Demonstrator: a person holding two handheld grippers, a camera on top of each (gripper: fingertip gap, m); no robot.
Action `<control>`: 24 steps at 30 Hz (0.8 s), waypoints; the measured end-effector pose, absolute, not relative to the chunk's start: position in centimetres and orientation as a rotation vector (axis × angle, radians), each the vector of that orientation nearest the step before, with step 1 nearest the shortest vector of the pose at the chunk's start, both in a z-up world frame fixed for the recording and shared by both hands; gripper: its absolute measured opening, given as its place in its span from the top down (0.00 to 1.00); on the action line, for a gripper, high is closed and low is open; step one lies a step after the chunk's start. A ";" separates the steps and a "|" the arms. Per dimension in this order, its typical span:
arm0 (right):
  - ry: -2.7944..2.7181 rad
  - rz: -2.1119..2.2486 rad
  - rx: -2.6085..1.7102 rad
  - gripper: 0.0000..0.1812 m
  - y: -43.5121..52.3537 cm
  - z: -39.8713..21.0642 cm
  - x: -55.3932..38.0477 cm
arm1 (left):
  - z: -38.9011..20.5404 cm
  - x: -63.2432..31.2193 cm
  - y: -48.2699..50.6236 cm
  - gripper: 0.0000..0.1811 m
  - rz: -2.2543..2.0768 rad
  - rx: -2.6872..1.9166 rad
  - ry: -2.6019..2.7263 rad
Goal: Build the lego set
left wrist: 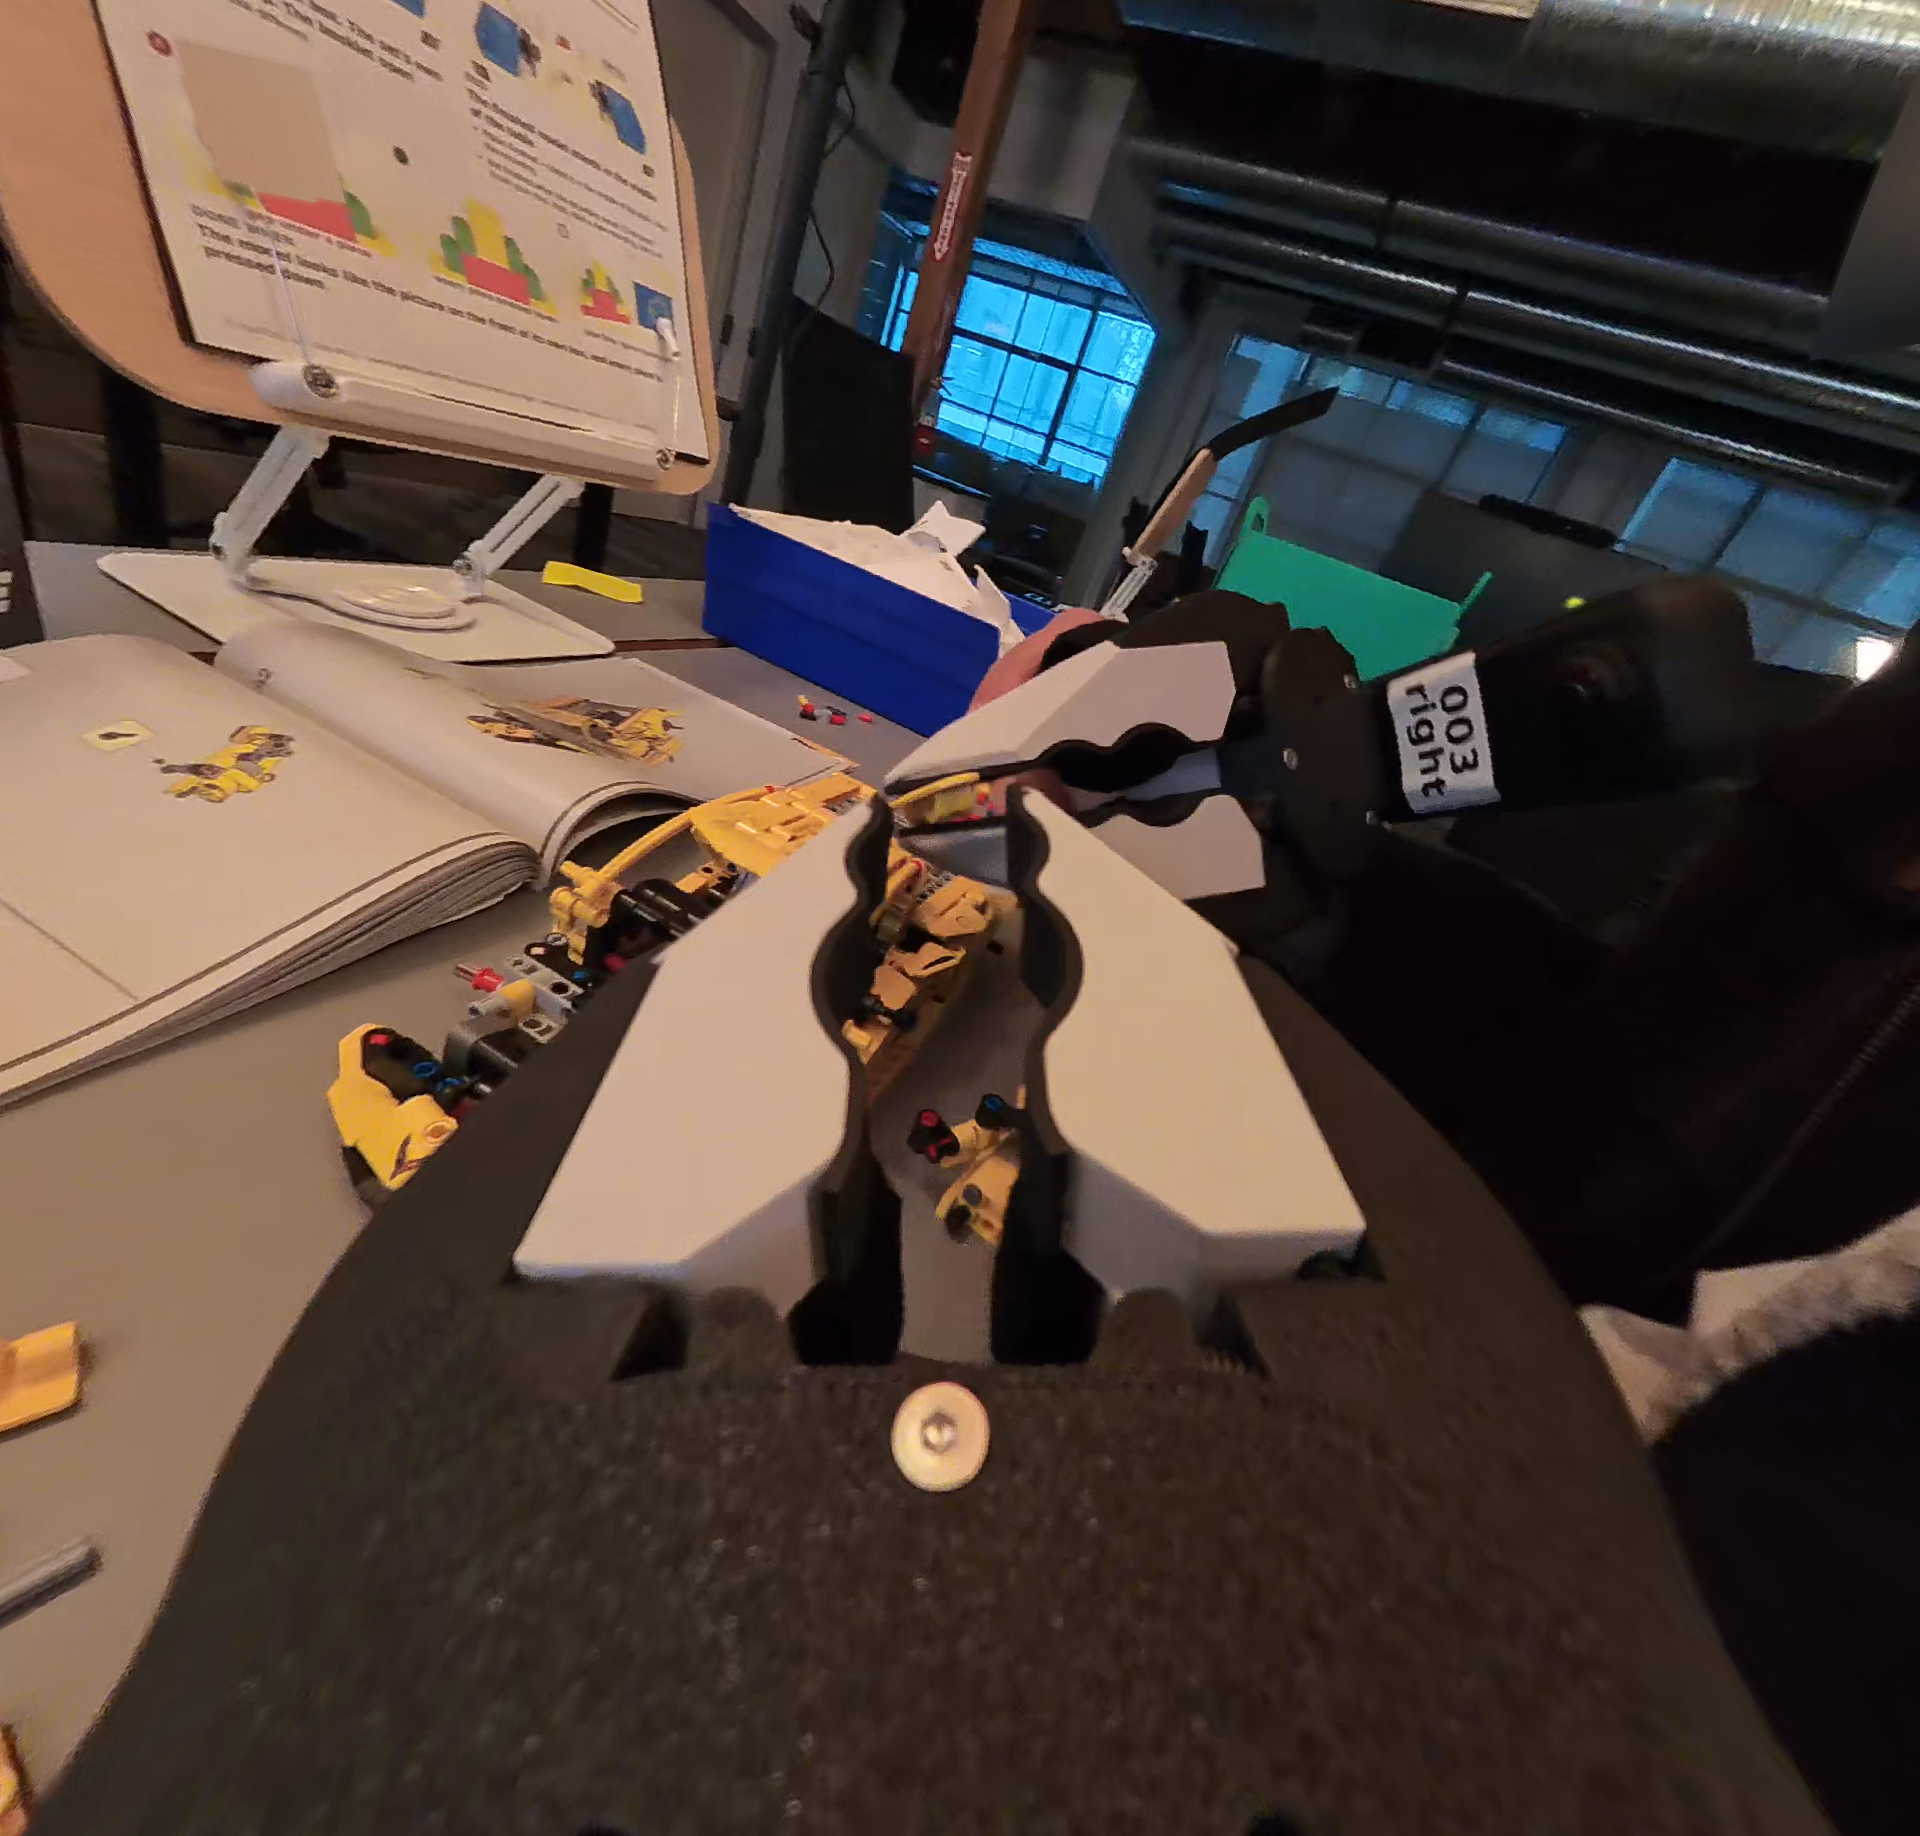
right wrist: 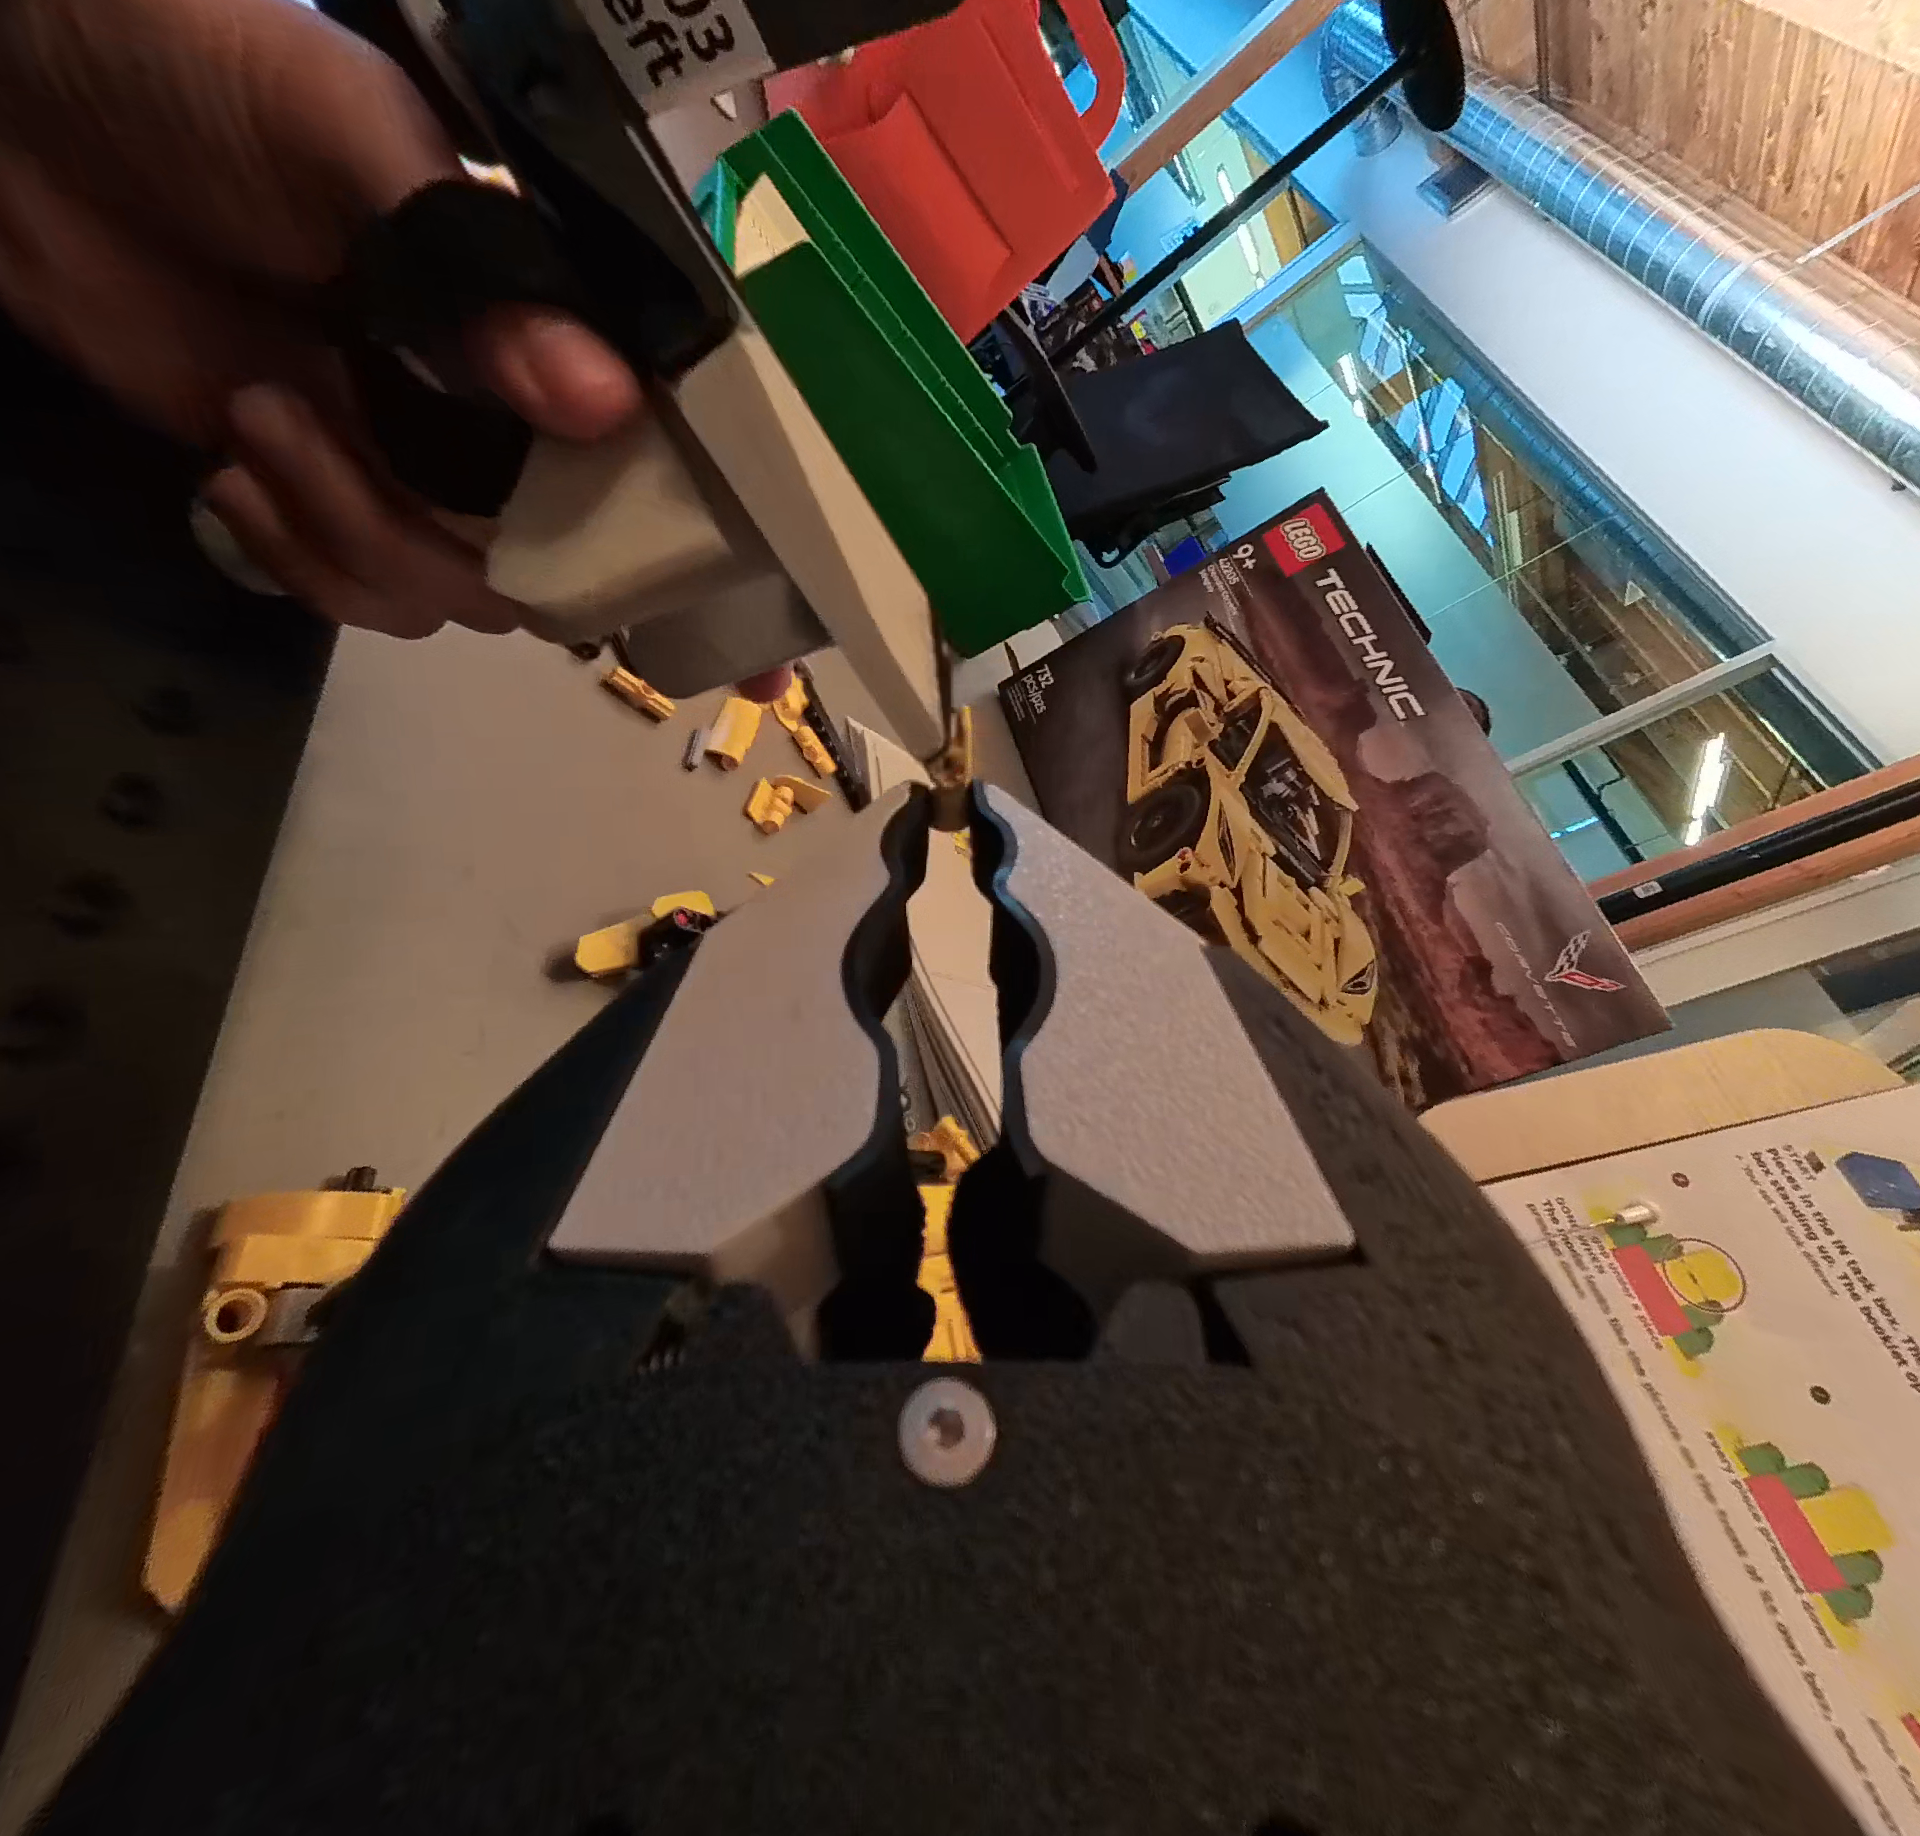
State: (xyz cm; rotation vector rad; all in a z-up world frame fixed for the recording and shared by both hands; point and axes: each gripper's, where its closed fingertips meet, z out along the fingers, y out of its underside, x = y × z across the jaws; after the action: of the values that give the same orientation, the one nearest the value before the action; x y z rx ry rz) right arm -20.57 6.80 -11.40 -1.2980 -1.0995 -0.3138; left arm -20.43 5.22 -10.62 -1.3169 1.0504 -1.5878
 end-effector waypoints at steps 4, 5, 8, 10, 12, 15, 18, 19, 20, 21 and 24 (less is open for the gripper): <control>-1.094 -0.235 -1.257 0.97 6.2 -10.7 -21.2 | -10.2 -21.8 4.5 0.82 -1.772 -1.296 1.083; -1.090 -0.217 -1.244 0.97 6.0 -10.4 -21.4 | -10.0 -22.3 4.5 0.81 -1.861 -1.316 1.075; -1.094 -0.205 -1.234 0.97 5.9 -10.3 -21.7 | -9.5 -23.5 4.6 0.68 -2.121 -1.368 1.042; -1.101 -0.190 -1.219 0.97 5.7 -10.3 -22.1 | -9.8 -23.5 5.9 0.63 -2.151 -1.433 0.981; -1.106 -0.173 -1.196 0.97 5.4 -10.1 -22.5 | -10.8 -23.2 6.2 0.54 -2.136 -1.507 1.011; -1.120 -0.158 -1.177 0.97 5.1 -10.1 -23.0 | -11.5 -22.8 5.8 0.53 -2.186 -1.554 1.042; -1.144 -0.158 -1.164 0.97 4.9 -10.4 -23.6 | -10.9 -22.8 4.7 0.56 -2.273 -1.511 1.068; -1.156 -0.167 -1.164 0.97 4.9 -10.6 -23.8 | -11.1 -22.8 4.5 0.57 -2.253 -1.514 1.088; -1.167 -0.175 -1.163 0.97 4.9 -10.8 -23.9 | -11.2 -22.8 4.2 0.59 -2.243 -1.509 1.113; -1.178 -0.180 -1.163 0.97 4.9 -11.0 -24.1 | -11.0 -23.0 3.9 0.64 -2.254 -1.487 1.133; -1.197 -0.184 -1.157 0.97 4.8 -11.4 -24.6 | -10.7 -23.1 3.8 0.68 -2.264 -1.451 1.122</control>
State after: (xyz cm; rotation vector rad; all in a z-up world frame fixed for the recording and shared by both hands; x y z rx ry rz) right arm -24.58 4.80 -11.36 -1.1570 -1.1967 -0.1838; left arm -23.09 3.83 -10.74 -1.4506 1.1222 -2.2638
